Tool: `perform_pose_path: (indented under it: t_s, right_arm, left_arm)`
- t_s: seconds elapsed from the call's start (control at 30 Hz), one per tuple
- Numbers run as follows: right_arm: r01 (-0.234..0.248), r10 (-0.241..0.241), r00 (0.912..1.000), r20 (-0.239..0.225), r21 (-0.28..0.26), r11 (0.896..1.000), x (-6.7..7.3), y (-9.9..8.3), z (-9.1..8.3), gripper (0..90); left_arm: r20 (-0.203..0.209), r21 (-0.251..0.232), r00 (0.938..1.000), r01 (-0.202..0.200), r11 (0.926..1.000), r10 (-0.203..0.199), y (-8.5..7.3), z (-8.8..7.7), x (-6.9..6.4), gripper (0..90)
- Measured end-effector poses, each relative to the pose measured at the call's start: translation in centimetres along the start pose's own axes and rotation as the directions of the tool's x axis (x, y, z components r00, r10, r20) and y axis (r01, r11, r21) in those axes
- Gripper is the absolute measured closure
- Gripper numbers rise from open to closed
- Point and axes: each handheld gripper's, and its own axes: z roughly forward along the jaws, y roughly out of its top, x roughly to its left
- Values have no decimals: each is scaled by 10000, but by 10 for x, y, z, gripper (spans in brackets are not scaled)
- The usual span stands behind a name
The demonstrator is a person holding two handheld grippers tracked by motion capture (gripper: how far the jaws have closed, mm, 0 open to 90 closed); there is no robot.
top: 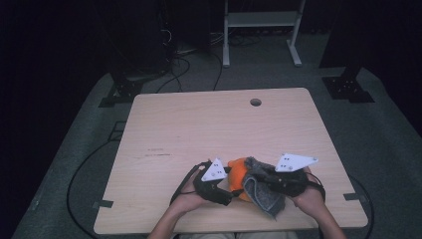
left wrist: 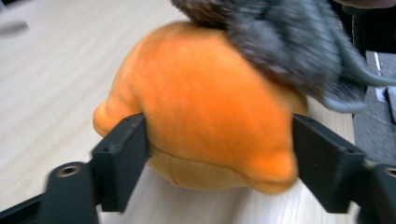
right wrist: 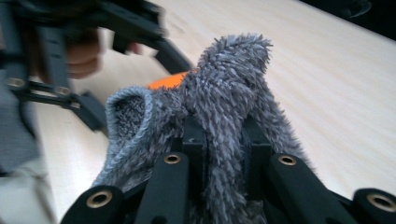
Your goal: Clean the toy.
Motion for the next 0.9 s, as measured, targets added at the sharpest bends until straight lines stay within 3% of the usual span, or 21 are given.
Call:
perform_pose_path:
  t_s: [0.07,0.1,0.2,0.23,0.27,0.3,0.37,0.43,0.47,0.5,0.57,0.6,0.67,0.7,0.73,0.77,0.8,0.9]
  right_arm:
    - [263,-263,9972,700,10,9997,-2,4,-10,754]
    - [224,-220,9989,409,-83,9997,-3,9,-20,754]
    - [520,-516,9985,191,-212,9984,2,17,-27,753]
    - [634,-650,9972,-358,-457,9969,11,25,-30,753]
    - [634,-650,9972,-358,-457,9969,11,25,-30,753]
    - [795,-818,9952,-538,-434,9959,16,29,-28,752]
    - [1148,-1146,9911,-682,-18,9934,26,32,-20,749]
    - [1325,-1299,9902,-505,514,9899,29,29,-8,746]
    - [1096,-1065,9924,-617,489,9928,26,25,-6,746]
    - [714,-692,9953,-670,314,9970,18,22,-8,747]
    - [530,-526,9986,-106,405,9978,8,19,-13,747]
    - [530,-526,9986,-106,405,9978,8,19,-13,747]
    - [166,-185,9993,318,568,9982,-4,11,-16,747]
    - [-390,384,9992,134,476,9981,-12,2,-14,748]
    - [-513,510,9987,81,399,9979,-14,-1,-13,749]
    - [-513,510,9987,81,399,9979,-14,-1,-13,749]
    - [-552,548,9984,143,286,9981,-14,-1,-12,750]
    - [-390,388,9992,54,211,9990,-9,0,-10,749]
  left_arm:
    - [-44,-70,9996,-266,9996,266,3,0,-3,255]
    - [-77,-103,9990,-446,9990,445,3,1,-5,255]
    - [-141,-203,9962,-864,9961,861,6,2,-10,255]
    - [-205,-309,9897,-1423,9893,1417,8,3,-16,255]
    - [-205,-309,9897,-1423,9893,1417,8,3,-16,254]
    - [-216,-325,9842,-1761,9838,1755,9,3,-20,254]
    - [-196,-354,9731,-2300,9725,2294,10,4,-27,254]
    - [-179,-73,9674,-2529,9675,2527,9,5,-30,255]
    - [-160,-48,9665,-2564,9666,2563,8,5,-29,257]
    - [-56,-11,9719,-2355,9719,2355,5,5,-26,265]
    - [-2,115,9749,-2225,9749,2225,3,5,-23,266]
    - [-2,115,9749,-2225,9749,2225,3,5,-23,265]
    - [38,38,9800,-1990,9800,1990,1,4,-19,264]
    - [66,-17,9816,-1910,9816,1910,2,3,-18,217]
    - [72,-264,9867,-1621,9864,1623,4,2,-16,190]
    - [66,-651,9924,-1221,9904,1228,6,0,-14,190]
    - [-22,-1099,9958,-907,9898,910,9,-1,-12,176]
    - [-91,-674,9935,-1142,9912,1139,7,2,-13,176]
